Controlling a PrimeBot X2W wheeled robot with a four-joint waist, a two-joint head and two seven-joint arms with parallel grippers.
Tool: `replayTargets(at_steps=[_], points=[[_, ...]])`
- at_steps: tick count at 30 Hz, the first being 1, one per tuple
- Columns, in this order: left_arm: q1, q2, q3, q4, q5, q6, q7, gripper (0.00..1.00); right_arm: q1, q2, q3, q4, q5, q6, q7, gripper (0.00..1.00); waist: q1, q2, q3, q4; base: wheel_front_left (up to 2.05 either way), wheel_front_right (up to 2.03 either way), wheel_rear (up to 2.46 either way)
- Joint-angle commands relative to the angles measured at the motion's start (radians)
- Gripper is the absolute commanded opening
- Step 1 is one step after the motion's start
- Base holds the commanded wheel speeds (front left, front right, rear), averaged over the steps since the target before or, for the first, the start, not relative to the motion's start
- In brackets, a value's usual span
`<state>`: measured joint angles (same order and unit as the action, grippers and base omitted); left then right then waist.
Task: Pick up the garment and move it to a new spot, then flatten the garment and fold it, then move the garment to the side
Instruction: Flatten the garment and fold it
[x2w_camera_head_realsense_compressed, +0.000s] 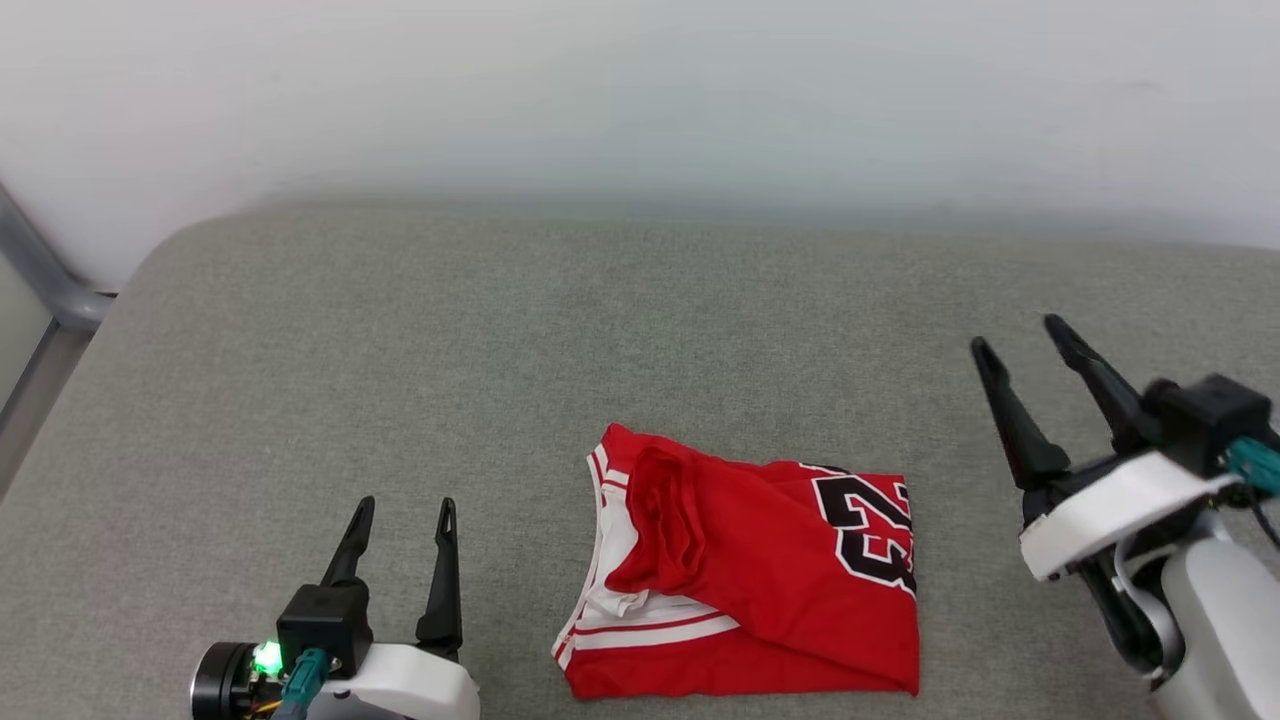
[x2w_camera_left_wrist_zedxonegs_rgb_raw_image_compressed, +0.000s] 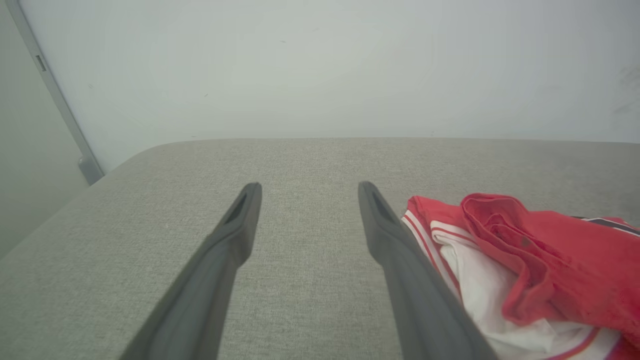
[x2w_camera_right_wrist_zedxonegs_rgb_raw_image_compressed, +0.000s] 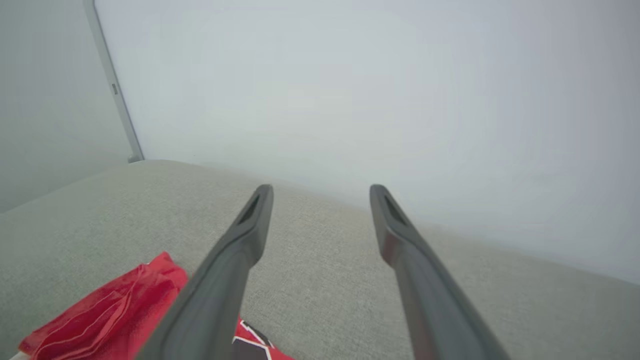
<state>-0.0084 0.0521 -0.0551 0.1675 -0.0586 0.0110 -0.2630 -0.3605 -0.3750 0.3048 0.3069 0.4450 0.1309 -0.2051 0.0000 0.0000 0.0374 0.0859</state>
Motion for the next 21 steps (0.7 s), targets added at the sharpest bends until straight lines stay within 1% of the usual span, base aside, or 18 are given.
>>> replayTargets(at_steps=[1, 4, 12, 16, 21], points=[[0.011, 0.0, 0.004, -0.002, -0.003, -0.002, -0.002, 1.0, 0.024, 0.022, -0.014, -0.006, -0.005, -0.001, -0.01, 1.0, 0.0, 0.0, -0.008, -0.006, 0.0, 0.0, 0.0], [0.024, 0.0, 0.01, -0.004, 0.0, -0.004, -0.002, 1.0, 0.095, 0.076, -0.11, -0.037, -0.075, -0.001, -0.039, 1.0, 0.0, 0.0, -0.026, -0.014, 0.0, 0.0, 0.0], [0.055, 0.0, 0.016, -0.018, 0.007, -0.01, -0.002, 1.0, 0.287, 0.202, -0.259, -0.166, -0.19, -0.001, -0.059, 1.0, 0.0, 0.0, -0.057, -0.028, 0.0, 0.0, 0.0], [0.073, 0.0, 0.018, -0.032, 0.01, -0.009, -0.002, 1.0, 0.37, 0.249, -0.304, -0.211, -0.221, -0.001, -0.059, 1.0, 0.0, 0.0, -0.067, -0.032, 0.0, 0.0, 0.0], [0.09, 0.003, 0.018, -0.041, 0.013, -0.014, -0.002, 1.0, 0.449, 0.284, -0.332, -0.256, -0.249, -0.001, -0.059, 1.0, 0.0, 0.0, -0.074, -0.034, 0.0, 0.0, 0.0]])
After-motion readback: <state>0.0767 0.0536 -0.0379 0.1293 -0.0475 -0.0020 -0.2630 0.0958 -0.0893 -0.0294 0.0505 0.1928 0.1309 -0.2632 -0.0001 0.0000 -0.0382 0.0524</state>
